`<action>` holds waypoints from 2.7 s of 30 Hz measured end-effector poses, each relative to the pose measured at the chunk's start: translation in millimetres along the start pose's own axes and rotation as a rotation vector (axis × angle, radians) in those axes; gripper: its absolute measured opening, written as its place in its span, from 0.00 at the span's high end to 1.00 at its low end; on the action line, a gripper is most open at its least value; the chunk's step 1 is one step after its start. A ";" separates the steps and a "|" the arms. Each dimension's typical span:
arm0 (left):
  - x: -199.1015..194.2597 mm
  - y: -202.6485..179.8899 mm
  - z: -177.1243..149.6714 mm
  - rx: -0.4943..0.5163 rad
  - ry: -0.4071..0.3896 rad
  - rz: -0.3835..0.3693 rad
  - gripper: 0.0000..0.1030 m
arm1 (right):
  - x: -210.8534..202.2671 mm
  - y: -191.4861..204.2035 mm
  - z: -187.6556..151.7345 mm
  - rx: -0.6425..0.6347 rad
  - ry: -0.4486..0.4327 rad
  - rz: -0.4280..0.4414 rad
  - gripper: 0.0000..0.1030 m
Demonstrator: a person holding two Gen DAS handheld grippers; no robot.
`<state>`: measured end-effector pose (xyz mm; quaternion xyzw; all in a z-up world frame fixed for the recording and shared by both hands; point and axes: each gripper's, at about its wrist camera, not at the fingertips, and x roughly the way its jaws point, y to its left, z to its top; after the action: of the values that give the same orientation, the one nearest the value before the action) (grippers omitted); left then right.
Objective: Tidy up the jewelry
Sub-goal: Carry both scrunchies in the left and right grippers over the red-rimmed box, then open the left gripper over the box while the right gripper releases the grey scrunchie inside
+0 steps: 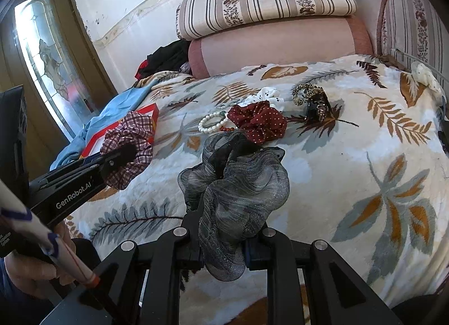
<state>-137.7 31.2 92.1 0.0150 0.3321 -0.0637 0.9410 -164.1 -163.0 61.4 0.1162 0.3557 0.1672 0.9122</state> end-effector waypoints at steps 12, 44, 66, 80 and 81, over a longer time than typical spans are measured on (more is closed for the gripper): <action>0.9 10.3 -1.6 -0.034 0.004 0.010 0.79 | 5.4 6.2 3.3 -0.013 0.020 0.009 0.80; 45.9 278.5 49.8 -0.384 0.063 0.326 0.78 | 184.3 196.6 132.2 -0.167 0.198 0.270 0.80; 131.5 367.5 53.4 -0.575 0.171 0.310 0.44 | 345.5 264.3 168.9 -0.138 0.320 0.274 0.27; 81.8 338.5 27.6 -0.569 0.111 0.306 0.28 | 301.1 248.9 148.6 -0.176 0.247 0.217 0.17; 80.0 337.9 26.2 -0.573 0.114 0.300 0.28 | 298.6 247.3 147.3 -0.173 0.258 0.213 0.17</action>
<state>-15.8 355.6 57.5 -0.1981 0.3827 0.1727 0.8857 88.6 165.8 67.1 0.0517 0.4396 0.3061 0.8428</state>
